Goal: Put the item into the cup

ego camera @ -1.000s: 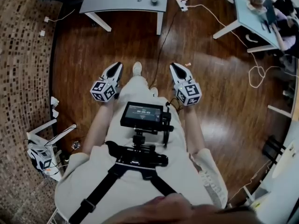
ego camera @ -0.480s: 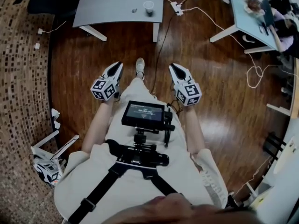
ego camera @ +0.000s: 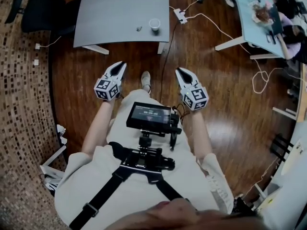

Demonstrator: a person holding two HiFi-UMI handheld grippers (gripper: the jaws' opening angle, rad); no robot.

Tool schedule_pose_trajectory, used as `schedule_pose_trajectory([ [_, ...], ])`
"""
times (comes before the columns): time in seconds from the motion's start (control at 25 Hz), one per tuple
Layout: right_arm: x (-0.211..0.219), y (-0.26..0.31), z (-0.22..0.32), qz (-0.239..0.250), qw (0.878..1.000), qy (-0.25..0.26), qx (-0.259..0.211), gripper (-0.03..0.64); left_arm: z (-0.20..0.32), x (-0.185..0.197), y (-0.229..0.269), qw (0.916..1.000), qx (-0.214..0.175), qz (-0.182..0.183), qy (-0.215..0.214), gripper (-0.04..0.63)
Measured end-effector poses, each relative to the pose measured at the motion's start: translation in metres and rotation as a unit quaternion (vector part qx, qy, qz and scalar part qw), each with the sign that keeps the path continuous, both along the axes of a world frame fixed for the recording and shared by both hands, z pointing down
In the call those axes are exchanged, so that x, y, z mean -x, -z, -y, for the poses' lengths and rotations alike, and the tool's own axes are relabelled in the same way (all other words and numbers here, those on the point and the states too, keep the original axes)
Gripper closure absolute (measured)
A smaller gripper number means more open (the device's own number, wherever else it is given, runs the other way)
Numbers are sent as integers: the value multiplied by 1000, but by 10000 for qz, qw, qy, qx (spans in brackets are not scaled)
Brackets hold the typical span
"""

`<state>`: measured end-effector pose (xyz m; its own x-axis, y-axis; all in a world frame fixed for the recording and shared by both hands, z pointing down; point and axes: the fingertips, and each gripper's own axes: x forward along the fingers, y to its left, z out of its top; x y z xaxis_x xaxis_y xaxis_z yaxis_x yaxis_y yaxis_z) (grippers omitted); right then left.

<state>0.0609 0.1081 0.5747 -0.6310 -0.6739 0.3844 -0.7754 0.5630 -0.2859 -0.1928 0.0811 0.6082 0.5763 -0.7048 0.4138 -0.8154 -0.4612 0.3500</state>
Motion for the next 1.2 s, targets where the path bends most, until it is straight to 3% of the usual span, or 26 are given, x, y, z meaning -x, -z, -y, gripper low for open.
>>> schedule_pose_trajectory([
  [0.32, 32, -27, 109, -184, 9997, -147, 89, 571, 117, 26, -43, 9993, 225, 52, -298, 535],
  [0.6, 35, -17, 119, -176, 9996, -241, -2, 571, 134, 21, -53, 9976, 291, 330, -542, 478],
  [0.8, 35, -15, 120, -94, 9993, -350, 11, 571, 148, 19, -90, 9952, 605, 469, -609, 451],
  [1.0, 38, -17, 134, -57, 9998, -215, 9, 571, 174, 22, -143, 9918, 832, 872, -431, 425],
  [1.2, 13, -24, 192, -3, 9997, 68, 214, 571, 226, -7, -194, 9812, 1365, 1309, -376, 425],
])
